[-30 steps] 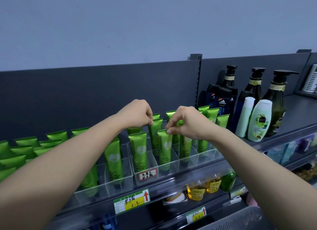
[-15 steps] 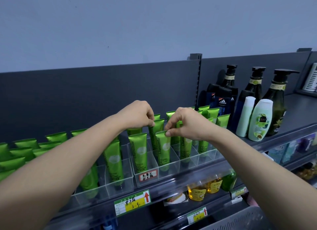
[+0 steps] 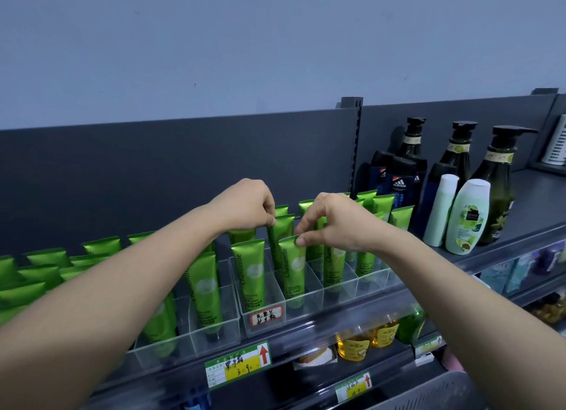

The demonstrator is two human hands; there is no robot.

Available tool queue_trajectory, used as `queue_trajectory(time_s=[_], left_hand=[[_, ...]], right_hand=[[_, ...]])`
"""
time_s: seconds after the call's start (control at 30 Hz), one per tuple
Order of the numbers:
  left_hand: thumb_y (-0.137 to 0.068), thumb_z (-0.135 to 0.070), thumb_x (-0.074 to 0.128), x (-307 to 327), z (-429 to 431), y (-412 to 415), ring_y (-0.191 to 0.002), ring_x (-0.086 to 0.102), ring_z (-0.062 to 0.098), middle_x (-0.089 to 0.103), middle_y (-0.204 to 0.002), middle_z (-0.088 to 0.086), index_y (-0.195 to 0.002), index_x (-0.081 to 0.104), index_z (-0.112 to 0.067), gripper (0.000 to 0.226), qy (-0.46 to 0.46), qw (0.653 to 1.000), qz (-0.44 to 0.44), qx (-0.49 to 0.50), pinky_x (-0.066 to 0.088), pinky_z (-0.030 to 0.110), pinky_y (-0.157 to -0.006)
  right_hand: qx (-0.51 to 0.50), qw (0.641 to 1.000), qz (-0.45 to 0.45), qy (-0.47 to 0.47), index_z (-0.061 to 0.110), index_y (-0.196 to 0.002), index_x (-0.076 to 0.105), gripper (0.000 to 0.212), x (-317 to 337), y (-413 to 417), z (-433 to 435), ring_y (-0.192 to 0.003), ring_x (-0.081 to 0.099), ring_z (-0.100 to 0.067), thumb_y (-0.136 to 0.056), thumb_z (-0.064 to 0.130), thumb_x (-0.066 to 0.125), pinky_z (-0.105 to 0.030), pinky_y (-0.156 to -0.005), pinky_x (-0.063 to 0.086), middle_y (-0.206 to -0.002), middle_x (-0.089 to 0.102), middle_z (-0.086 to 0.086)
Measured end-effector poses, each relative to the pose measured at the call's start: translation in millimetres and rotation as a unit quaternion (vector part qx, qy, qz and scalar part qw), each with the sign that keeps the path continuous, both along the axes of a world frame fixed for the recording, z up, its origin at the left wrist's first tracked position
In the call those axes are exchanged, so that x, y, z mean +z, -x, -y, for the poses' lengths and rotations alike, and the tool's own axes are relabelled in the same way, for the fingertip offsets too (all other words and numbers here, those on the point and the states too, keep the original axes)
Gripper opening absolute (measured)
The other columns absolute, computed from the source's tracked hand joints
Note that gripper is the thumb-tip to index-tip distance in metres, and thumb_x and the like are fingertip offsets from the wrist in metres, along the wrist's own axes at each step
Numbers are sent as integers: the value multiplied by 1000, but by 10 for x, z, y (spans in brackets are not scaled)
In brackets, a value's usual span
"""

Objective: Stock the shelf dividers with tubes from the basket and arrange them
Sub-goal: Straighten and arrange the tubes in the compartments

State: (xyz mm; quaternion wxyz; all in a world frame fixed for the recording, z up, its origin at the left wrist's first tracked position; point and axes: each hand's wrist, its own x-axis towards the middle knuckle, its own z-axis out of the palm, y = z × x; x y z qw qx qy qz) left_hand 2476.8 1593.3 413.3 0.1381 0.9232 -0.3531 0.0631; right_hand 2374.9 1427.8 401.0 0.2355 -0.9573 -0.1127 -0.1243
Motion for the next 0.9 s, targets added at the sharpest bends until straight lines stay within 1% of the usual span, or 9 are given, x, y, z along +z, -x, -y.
queue_trajectory(time_s=[0.13,0.27,0.37,0.5,0.57,0.67,0.77,0.83,0.9], left_hand=[[-79,-25,74,13,3,-7,-75,62,11,68,-75,-7,-80,75,-17,8,-1,1000,-7,-4,47,25,-65],[-79,-28,75,16,17,-26,-73,60,9,66,-73,-10,-80,75,-18,10,-17,1000,-18,-4,44,25,-62],[-80,-34,73,59,48,-33,-73,60,9,68,-74,-8,-77,74,-19,16,-9,1000,-20,-3,45,25,-62],[-86,-32,66,93,107,-100,-83,60,13,65,-81,-11,-81,71,-24,11,22,1000,17,15,51,32,-75],[-86,-29,66,81,116,-155,-91,59,15,63,-87,-12,-86,70,-27,5,8,999,29,28,51,35,-81],[-83,-29,70,51,106,-225,-97,60,16,67,-98,-9,-97,72,-27,14,-17,999,12,46,51,36,-87],[-79,-28,74,18,110,-263,-95,62,18,69,-96,-7,-84,71,-30,6,-28,998,-3,53,52,37,-86],[-77,-28,76,-3,114,-282,-90,63,21,69,-90,-6,-70,64,-33,14,-32,998,-3,56,53,37,-81],[-76,-26,77,-12,118,-294,-86,63,21,67,-84,-5,-65,62,-31,19,-23,998,-2,56,53,35,-77]], right_hand=[[9,1000,10,-16,23,-84,78,16,21,-12,52,-87,59,-1,-72,34,81,-15,-79,45,-80,68,14],[-26,997,56,-43,22,-87,77,12,80,13,204,-82,55,10,-78,30,76,-9,-74,39,-77,63,22],[-76,992,77,-58,20,-93,76,11,89,20,324,-81,55,7,-84,24,72,-9,-72,37,-86,67,14],[-95,992,71,-34,20,-97,76,14,56,-59,317,-91,60,-3,-84,22,71,-20,-83,42,-98,72,7],[-88,994,62,-21,22,-97,76,14,48,-136,256,-92,61,-4,-83,22,72,-22,-88,46,-99,73,7],[-78,996,52,8,24,-96,76,14,58,-266,148,-94,63,-7,-82,22,72,-27,-90,48,-99,73,8],[-68,997,38,26,24,-94,77,15,64,-381,58,-95,64,-10,-80,22,74,-28,-88,49,-96,74,8],[-67,996,25,45,24,-92,77,15,53,-447,12,-91,64,-11,-78,22,75,-27,-84,50,-93,74,8],[-66,996,18,59,23,-90,77,12,39,-487,-14,-86,64,-12,-78,21,74,-26,-78,51,-89,74,7]])
